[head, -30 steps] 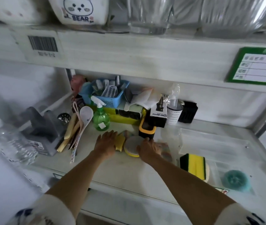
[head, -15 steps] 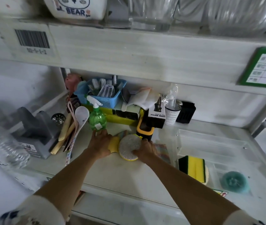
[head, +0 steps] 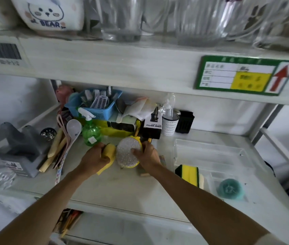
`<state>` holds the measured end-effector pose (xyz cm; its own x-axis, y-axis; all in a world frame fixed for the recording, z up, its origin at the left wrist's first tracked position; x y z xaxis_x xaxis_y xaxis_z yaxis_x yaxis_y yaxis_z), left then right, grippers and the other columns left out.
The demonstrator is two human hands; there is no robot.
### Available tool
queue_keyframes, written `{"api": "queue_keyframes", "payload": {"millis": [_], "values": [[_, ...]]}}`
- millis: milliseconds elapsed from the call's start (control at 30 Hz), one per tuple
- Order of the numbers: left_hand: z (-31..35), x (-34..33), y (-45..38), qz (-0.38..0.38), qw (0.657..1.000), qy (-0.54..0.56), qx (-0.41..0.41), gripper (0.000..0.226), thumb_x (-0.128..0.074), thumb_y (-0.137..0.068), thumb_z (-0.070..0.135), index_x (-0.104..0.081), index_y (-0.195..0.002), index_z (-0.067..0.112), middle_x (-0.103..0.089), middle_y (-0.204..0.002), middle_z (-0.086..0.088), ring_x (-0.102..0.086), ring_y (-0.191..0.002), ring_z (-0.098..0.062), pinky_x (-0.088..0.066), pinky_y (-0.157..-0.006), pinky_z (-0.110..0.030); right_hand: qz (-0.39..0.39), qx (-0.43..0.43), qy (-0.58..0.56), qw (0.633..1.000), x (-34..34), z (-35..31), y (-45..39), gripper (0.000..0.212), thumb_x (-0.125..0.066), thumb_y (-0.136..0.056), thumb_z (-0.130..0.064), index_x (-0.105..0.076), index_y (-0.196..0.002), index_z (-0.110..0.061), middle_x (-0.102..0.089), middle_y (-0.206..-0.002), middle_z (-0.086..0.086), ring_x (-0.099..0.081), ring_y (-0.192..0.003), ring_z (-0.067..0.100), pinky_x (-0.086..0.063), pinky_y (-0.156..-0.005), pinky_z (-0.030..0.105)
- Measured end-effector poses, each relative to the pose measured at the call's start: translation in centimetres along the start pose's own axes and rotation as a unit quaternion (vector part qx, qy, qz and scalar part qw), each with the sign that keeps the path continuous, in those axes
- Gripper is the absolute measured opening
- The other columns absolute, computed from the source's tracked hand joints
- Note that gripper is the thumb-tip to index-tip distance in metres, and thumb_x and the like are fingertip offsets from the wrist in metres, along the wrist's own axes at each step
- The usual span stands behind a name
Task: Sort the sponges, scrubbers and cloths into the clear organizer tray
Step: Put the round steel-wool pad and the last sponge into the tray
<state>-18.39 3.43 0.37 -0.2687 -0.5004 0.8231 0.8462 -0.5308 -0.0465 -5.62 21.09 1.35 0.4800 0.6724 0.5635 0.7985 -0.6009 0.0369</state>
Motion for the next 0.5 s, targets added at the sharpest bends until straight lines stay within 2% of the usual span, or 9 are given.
{"api": "queue_keyframes", "payload": {"millis": [133, 267, 333, 400, 500], "values": [[4.6, 0.7, 0.6, 0.025, 0.995, 0.094, -0.009, 0.037, -0.067, -0.080, 0.008, -0.056, -0.115, 0.006, -0.059, -0.104, -0.008, -0.054, -0.094, -0.022, -0.038, -0.078, -0.030, 0.063, 0.035, -0.055, 0.996, 4.7, -1.0, 0.4, 0.038, -0.064, -0.089, -0.034, -0.055, -0.114, -0.008, -0.059, -0.092, 0.005, -0.058, -0.086, 0.025, -0.039, -0.067, 0.028], [10.3, 0.4, 0.7, 0.018, 0.987, 0.158, -0.023, 0.037, -0.065, -0.083, 0.008, -0.053, -0.117, 0.004, -0.058, -0.102, -0.010, -0.057, -0.095, -0.028, -0.038, -0.075, -0.032, 0.133, 0.035, -0.110, 0.984, 10.4, -0.1, 1.0, 0.031, -0.064, -0.088, -0.035, -0.059, -0.106, -0.010, -0.058, -0.083, 0.003, -0.055, -0.077, 0.022, -0.048, -0.070, 0.037], [13.3, -0.4, 0.8, 0.005, 0.984, 0.174, -0.036, 0.043, -0.066, -0.077, 0.020, -0.052, -0.115, 0.005, -0.062, -0.107, -0.014, -0.059, -0.099, -0.032, -0.046, -0.078, -0.037, 0.163, 0.030, -0.127, 0.978, 13.5, 1.1, 1.4, 0.028, -0.063, -0.089, -0.034, -0.059, -0.101, -0.009, -0.057, -0.074, 0.002, -0.053, -0.067, 0.019, -0.047, -0.067, 0.036], [16.1, -1.4, 1.0, -0.005, 0.982, 0.184, -0.049, 0.057, -0.060, -0.064, 0.035, -0.051, -0.114, 0.009, -0.063, -0.112, -0.016, -0.060, -0.102, -0.033, -0.050, -0.088, -0.046, 0.193, 0.031, -0.132, 0.972, 16.9, 2.7, 1.8, 0.027, -0.063, -0.089, -0.034, -0.059, -0.099, -0.009, -0.054, -0.069, -0.001, -0.049, -0.062, 0.016, -0.043, -0.064, 0.034], [20.4, -3.3, 1.4, -0.017, 0.981, 0.182, -0.070, 0.065, -0.055, -0.059, 0.042, -0.051, -0.116, 0.010, -0.064, -0.114, -0.016, -0.061, -0.104, -0.033, -0.050, -0.091, -0.046, 0.234, 0.014, -0.131, 0.963, 21.9, 6.0, 2.2, 0.027, -0.065, -0.089, -0.033, -0.060, -0.102, -0.009, -0.051, -0.067, -0.005, -0.047, -0.062, 0.013, -0.039, -0.062, 0.030]]}}
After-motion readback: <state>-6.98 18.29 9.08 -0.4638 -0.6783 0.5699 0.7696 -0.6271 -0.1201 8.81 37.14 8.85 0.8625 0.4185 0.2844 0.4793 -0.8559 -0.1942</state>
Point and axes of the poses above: each hand's wrist, its own y-axis away from the middle knuckle, its own x-axis out of the back of the hand, z = x × y, the point moved 10 cm from there along -y, towards the middle knuckle
